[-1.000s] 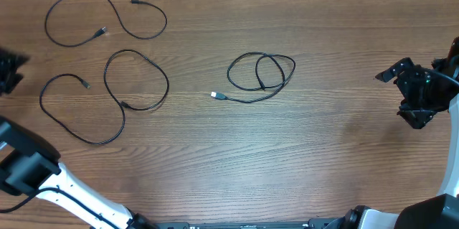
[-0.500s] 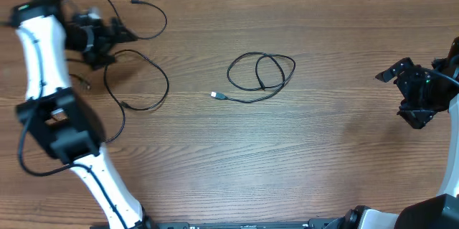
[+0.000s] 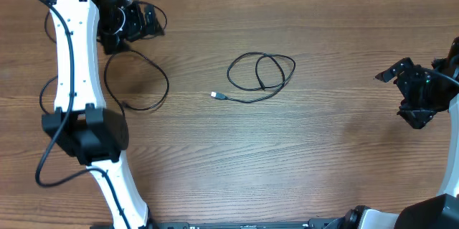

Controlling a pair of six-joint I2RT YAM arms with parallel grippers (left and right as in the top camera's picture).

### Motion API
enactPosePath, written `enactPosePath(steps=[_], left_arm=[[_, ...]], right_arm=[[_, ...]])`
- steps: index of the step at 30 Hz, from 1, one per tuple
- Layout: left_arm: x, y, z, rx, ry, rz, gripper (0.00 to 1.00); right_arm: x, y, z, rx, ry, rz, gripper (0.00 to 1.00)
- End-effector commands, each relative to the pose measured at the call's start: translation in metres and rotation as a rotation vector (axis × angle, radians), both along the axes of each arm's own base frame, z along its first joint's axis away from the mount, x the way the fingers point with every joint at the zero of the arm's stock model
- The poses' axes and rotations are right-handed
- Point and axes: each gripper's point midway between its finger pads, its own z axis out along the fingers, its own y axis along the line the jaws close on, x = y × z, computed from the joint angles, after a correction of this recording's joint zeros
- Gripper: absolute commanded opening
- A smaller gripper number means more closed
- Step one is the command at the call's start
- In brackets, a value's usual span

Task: Untangle cables

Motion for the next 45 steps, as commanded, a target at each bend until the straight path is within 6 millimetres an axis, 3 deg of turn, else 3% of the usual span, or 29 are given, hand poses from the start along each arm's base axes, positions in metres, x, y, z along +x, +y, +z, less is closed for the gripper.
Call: enactPosePath(steps=[1, 4, 10, 13, 19, 22, 29, 37, 45], left_arm=[[-0.015, 0.013, 0.008, 0.182, 0.037, 0.112, 1.0], [-0.023, -0.004, -0.004, 0.19, 0.093, 0.131, 1.0], [-0.03, -0.005, -0.017, 0.277, 0.148, 0.22, 1.0], [-0.033, -0.007, -0.005, 0.253, 0.119, 0.21, 0.99], [-0.05, -0.001, 0.043, 0.219, 0.0, 0.227, 1.0], [-0.062, 0.0, 0.05, 0.23, -0.014, 0.206, 0.99], [-0.105, 0.021, 0.016, 0.332, 0.14, 0.287, 0.99], [-0.107, 0.043, -0.018, 0.248, 0.209, 0.377, 1.0], [-0.107, 0.11, -0.045, 0.303, 0.203, 0.53, 1.0]], right_arm=[[0.003, -0.002, 0.008, -0.016, -0.025, 0.002, 1.0], [0.003, -0.002, 0.008, -0.016, -0.025, 0.002, 1.0], [0.003, -0.002, 0.008, -0.016, -0.025, 0.002, 1.0], [0.003, -0.002, 0.008, -0.016, -0.025, 0.002, 1.0], [0.003, -0.002, 0.008, -0.016, -0.025, 0.002, 1.0], [0.003, -0.002, 0.008, -0.016, -0.025, 0.002, 1.0], [0.003, -0.002, 0.008, -0.016, -0.025, 0.002, 1.0], [0.003, -0.002, 0.008, -0.016, -0.025, 0.002, 1.0], [0.003, -0.002, 0.008, -0.016, -0.025, 0.002, 1.0]])
